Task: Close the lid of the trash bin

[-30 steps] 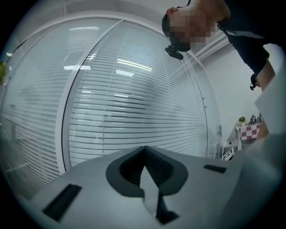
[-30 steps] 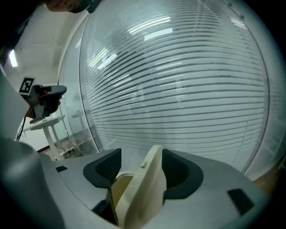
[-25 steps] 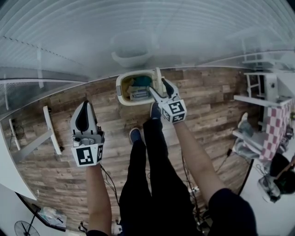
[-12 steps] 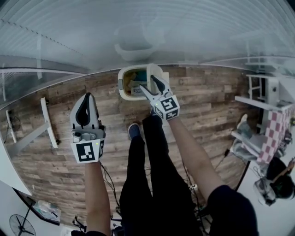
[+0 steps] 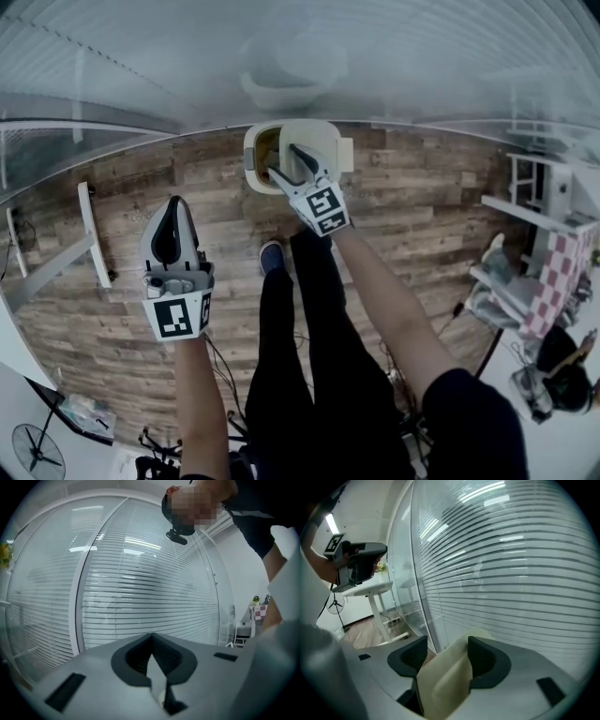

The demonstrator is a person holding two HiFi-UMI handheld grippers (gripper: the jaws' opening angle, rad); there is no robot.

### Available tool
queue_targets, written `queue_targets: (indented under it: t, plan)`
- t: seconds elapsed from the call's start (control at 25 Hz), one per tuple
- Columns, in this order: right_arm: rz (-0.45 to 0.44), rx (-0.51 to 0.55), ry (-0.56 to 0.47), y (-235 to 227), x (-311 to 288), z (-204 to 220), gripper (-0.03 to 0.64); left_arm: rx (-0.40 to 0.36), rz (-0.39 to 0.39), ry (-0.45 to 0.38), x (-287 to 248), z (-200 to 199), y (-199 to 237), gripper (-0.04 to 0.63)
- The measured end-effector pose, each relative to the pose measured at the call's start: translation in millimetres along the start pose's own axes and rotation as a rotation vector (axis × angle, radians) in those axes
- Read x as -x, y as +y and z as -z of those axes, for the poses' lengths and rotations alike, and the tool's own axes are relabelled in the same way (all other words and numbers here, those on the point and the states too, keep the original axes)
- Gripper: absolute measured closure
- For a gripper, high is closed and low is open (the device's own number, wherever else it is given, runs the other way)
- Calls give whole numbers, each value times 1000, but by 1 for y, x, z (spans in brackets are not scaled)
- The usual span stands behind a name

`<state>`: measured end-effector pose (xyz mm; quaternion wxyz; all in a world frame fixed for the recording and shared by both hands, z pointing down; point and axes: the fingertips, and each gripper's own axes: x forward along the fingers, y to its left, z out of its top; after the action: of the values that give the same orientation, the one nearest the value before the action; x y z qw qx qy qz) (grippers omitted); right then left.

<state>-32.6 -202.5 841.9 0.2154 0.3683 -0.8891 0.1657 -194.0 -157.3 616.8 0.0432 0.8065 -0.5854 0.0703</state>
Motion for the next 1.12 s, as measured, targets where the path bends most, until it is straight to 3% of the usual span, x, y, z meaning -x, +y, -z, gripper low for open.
queue_targets:
  t: [0.24, 0.32, 0.48, 0.64, 0.76, 1.04, 1.12]
  plan:
    - [-28, 27, 52, 12, -22, 14, 360, 17, -43, 35, 17, 18, 11, 589]
    - [-29, 41, 61, 11, -27, 19, 405, 23, -55, 38, 19, 21, 15, 589]
    - [-52, 68, 70, 14, -37, 26, 407, 29, -72, 48, 22, 31, 23, 589]
    - [-96, 13, 52, 18, -41, 34, 410, 40, -90, 59, 27, 40, 26, 589]
    - [-85, 15, 53, 13, -45, 39, 457, 46, -99, 67, 30, 46, 29, 589]
    - [-53, 58, 105, 15, -56, 59, 453, 59, -125, 81, 37, 57, 36, 589]
    - [-24, 35, 125, 10, -56, 67, 421, 64, -128, 83, 38, 61, 38, 589]
